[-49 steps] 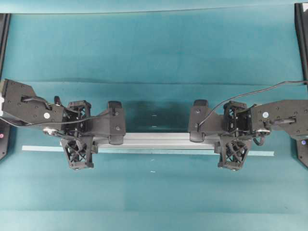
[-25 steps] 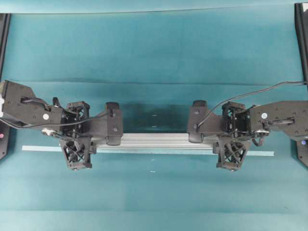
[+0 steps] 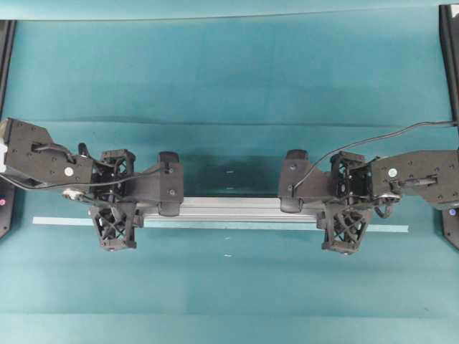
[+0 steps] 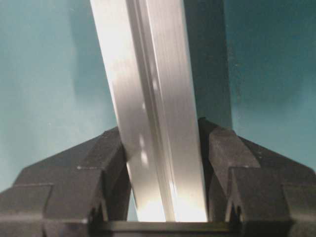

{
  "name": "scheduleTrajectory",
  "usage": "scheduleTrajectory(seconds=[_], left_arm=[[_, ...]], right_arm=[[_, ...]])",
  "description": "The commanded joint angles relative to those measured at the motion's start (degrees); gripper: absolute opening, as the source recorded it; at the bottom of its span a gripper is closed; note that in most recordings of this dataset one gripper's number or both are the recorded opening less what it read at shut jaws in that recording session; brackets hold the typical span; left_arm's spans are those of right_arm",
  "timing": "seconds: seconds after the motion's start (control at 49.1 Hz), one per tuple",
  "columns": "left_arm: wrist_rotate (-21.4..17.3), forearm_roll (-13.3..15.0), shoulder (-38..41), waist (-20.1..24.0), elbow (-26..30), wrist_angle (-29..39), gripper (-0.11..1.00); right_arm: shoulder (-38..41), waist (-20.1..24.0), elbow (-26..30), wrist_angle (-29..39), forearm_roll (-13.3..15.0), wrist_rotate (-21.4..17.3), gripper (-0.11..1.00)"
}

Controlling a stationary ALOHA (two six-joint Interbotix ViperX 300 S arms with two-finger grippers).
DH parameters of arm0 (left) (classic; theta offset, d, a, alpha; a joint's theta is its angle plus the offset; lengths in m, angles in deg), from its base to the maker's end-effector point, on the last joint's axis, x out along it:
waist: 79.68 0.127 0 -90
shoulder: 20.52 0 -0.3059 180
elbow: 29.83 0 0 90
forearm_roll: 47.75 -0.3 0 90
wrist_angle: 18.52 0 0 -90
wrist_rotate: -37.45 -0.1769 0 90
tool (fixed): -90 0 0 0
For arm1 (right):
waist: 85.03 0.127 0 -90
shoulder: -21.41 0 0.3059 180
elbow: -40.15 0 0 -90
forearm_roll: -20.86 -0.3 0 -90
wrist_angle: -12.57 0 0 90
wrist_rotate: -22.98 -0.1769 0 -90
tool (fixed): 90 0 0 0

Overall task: Lift the metal rail with both hands.
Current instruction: 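Hold the rail steady in the air with both grippers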

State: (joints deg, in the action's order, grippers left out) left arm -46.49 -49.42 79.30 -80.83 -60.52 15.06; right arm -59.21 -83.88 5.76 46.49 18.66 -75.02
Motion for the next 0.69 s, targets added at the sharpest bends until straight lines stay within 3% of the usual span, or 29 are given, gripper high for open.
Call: scheduleTrajectory(seconds=[0.0, 0.671], left_arm=[[-0.09, 0.18, -0.53, 0.0, 0.44, -0.53, 0.32], [-0.44, 0.09, -0.62, -0.18, -0.09, -5.27, 0.31]], right_arm=[[0.7, 0.18, 0.09, -0.09, -0.26, -0.35, 0.42], [0.62, 0.18, -0.26, -2.2, -0.26, -0.88, 0.42]])
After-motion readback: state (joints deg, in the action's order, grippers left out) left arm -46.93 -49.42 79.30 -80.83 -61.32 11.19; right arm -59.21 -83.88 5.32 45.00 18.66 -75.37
